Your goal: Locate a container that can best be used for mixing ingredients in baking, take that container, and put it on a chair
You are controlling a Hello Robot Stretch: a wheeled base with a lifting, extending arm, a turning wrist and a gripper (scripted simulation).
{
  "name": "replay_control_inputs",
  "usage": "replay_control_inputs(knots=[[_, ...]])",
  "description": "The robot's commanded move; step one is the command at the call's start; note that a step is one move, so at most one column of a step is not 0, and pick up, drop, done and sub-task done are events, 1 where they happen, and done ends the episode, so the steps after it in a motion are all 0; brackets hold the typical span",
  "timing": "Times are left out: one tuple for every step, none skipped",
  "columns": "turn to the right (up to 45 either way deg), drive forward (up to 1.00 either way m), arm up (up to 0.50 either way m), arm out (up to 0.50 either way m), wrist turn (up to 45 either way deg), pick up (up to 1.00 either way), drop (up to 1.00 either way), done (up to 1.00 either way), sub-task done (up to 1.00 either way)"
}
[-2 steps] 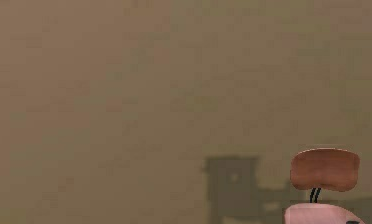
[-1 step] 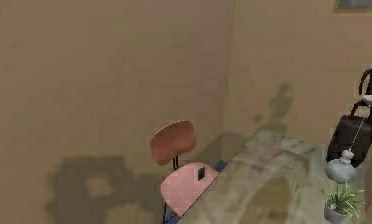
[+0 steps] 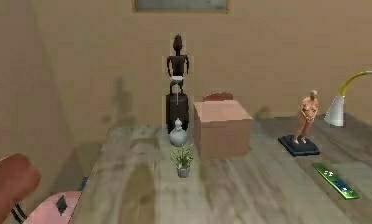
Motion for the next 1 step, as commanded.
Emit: replay_control_inputs(knots=[[-45.0,0.0,0.0,0.0,0.0,0.0,0.0,0.0,0.0]])
